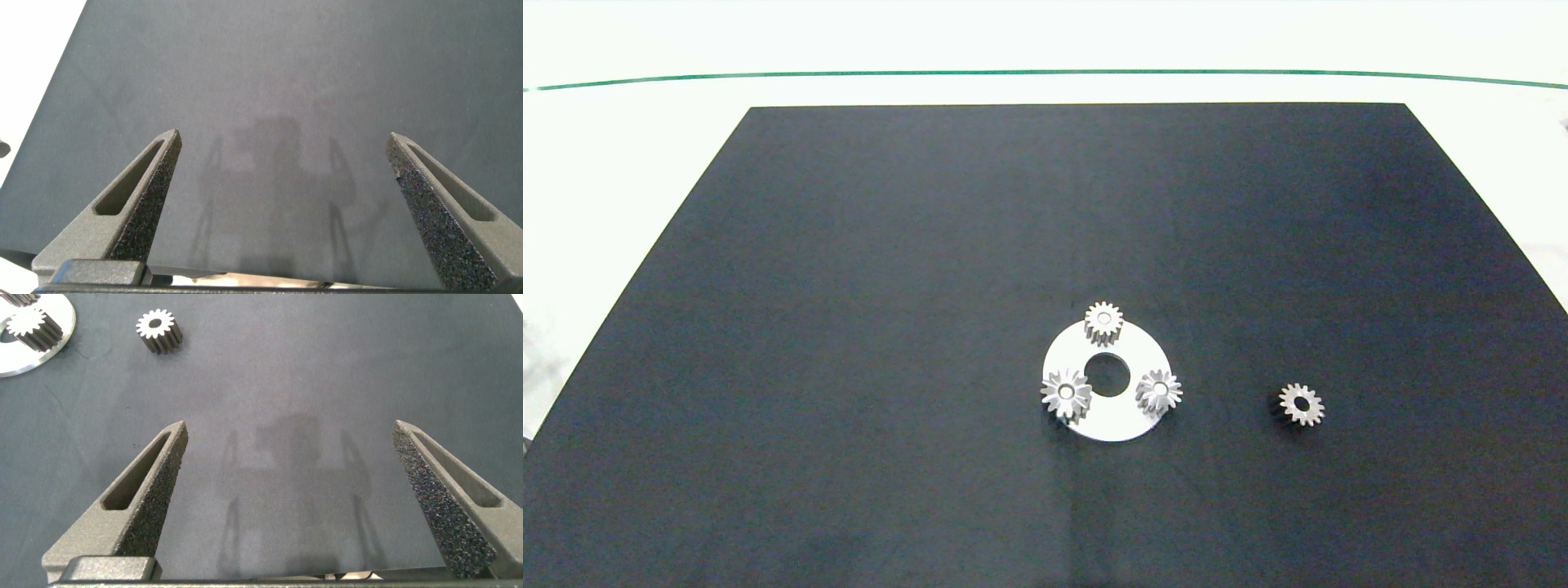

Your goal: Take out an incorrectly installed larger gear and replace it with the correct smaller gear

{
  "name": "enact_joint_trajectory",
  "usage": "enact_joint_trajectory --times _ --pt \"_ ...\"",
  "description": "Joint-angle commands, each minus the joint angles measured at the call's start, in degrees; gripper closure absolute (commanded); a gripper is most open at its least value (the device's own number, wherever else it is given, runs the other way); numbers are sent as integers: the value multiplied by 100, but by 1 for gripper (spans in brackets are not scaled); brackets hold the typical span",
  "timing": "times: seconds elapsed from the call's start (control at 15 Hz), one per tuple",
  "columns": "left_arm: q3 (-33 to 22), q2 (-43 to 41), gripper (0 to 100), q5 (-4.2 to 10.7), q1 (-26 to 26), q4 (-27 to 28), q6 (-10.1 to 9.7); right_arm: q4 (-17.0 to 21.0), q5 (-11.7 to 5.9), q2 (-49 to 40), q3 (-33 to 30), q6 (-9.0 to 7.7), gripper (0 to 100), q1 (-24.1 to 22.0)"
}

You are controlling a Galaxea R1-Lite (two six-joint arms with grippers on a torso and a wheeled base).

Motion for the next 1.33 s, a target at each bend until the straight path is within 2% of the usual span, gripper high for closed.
enact_joint_trajectory --times 0.07,1.33 --pt "1 7 0 6 2 5 -2 -2 -3 8 1 4 0 1" --pt "1 7 0 6 2 -4 -2 -2 -3 8 1 4 0 1"
